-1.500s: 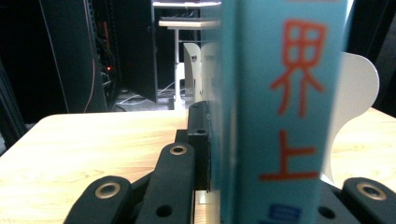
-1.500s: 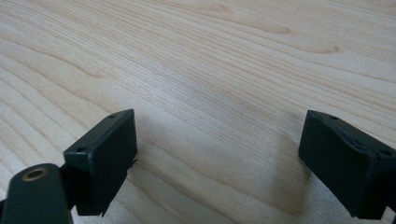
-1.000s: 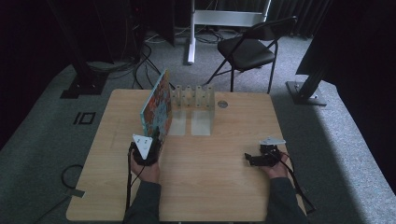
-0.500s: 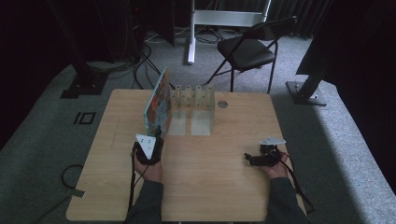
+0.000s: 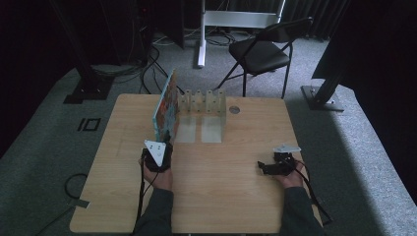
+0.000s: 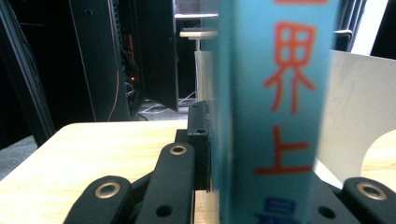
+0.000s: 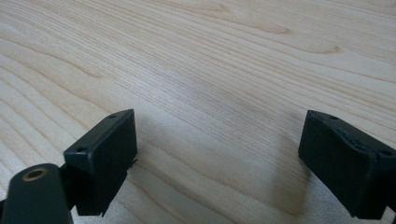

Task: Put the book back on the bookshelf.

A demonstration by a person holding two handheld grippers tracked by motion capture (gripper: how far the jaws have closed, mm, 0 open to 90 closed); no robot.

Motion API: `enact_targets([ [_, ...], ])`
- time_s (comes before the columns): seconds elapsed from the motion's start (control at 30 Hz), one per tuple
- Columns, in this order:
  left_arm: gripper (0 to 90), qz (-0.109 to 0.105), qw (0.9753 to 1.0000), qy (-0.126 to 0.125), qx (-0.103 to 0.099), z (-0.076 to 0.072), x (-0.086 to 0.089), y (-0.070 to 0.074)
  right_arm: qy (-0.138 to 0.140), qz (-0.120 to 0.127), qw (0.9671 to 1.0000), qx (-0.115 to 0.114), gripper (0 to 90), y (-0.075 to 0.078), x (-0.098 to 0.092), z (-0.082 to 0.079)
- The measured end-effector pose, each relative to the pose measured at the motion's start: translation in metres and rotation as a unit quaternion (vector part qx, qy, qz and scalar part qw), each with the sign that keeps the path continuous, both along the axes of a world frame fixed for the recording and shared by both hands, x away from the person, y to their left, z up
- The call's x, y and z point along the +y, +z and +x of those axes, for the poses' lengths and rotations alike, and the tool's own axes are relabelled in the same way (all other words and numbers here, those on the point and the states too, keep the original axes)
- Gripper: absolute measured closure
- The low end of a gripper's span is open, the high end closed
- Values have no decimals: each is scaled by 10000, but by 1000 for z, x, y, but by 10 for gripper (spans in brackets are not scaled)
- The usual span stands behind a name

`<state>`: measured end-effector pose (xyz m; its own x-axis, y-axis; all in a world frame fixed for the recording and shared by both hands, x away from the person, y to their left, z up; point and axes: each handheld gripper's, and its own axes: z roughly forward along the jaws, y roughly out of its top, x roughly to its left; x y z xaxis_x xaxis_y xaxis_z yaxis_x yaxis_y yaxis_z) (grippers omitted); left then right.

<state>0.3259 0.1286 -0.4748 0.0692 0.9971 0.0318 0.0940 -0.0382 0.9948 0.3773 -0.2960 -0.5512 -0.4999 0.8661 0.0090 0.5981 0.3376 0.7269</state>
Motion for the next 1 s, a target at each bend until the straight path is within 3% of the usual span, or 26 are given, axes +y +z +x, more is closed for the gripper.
enact_targets([
  [0.43,807,-16,9999,67,-142,5,-4,-2,0,2,10000,2,112,0,0,0],
  [1.0,807,31,9998,113,-151,11,-11,-7,1,13,10000,5,112,0,0,0],
])
